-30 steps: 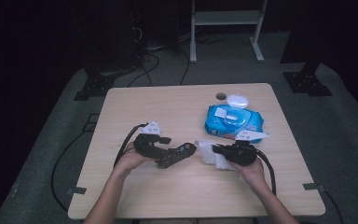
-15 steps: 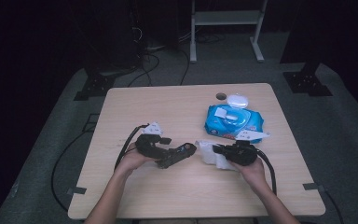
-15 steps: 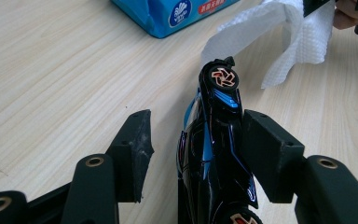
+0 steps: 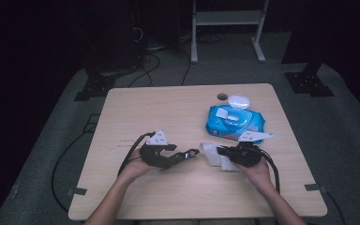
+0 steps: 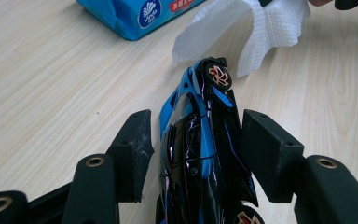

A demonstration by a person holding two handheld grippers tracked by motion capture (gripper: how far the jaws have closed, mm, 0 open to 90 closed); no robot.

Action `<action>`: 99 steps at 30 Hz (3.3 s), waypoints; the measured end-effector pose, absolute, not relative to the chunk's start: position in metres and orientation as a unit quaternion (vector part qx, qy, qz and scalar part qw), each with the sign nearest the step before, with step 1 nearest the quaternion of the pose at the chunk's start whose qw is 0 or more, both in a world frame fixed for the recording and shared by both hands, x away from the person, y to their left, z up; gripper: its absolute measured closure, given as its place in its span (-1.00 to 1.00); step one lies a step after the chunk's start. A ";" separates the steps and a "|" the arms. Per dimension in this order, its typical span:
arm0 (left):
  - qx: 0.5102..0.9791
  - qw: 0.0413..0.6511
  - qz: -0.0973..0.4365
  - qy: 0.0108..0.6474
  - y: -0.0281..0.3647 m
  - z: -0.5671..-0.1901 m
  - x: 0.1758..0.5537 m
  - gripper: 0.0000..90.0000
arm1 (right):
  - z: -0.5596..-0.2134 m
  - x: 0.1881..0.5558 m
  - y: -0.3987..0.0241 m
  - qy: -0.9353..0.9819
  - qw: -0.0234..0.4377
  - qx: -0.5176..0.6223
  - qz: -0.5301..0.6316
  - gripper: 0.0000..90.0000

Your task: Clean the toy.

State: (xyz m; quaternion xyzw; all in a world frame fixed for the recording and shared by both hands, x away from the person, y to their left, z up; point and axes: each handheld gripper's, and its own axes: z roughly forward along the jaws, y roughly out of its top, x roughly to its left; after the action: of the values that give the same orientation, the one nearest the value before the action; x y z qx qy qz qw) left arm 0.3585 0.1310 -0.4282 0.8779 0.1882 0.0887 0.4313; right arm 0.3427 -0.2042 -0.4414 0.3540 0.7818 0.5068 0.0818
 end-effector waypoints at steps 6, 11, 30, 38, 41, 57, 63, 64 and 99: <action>0.882 0.424 0.105 0.178 0.122 -0.432 0.353 -0.07 | -0.444 0.342 -0.209 0.785 0.086 0.357 0.499 0.91; 0.895 0.397 0.121 0.166 0.112 -0.440 0.351 -0.11 | -0.445 0.341 -0.214 0.785 0.089 0.359 0.496 0.90; 0.900 0.383 0.139 0.156 0.108 -0.449 0.346 -0.35 | -0.452 0.334 -0.239 0.804 0.091 0.358 0.467 0.35; 0.893 0.395 0.140 0.161 0.114 -0.444 0.345 -0.43 | -0.447 0.328 -0.256 0.792 0.077 0.347 0.496 0.09; 0.893 0.395 0.141 0.164 0.116 -0.443 0.345 -0.45 | -0.446 0.327 -0.259 0.792 0.079 0.345 0.497 0.07; 0.879 0.408 0.160 0.187 0.147 -0.439 0.341 -0.56 | -0.442 0.321 -0.285 0.787 0.088 0.357 0.495 0.02; 0.876 0.410 0.163 0.197 0.160 -0.440 0.339 -0.57 | -0.442 0.319 -0.289 0.784 0.090 0.362 0.496 0.01; 0.874 0.412 0.164 0.200 0.162 -0.440 0.338 -0.57 | -0.443 0.319 -0.290 0.785 0.091 0.361 0.495 0.01; 0.846 0.427 0.183 0.262 0.217 -0.456 0.325 -0.63 | -0.457 0.309 -0.299 0.783 0.098 0.374 0.487 -0.14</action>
State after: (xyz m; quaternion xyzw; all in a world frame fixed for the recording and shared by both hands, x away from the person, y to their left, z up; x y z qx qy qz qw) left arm 0.3255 0.2175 -0.4559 0.8461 0.2620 0.1828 0.4267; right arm 0.3093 -0.2993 -0.4566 0.3743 0.7828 0.4873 0.0983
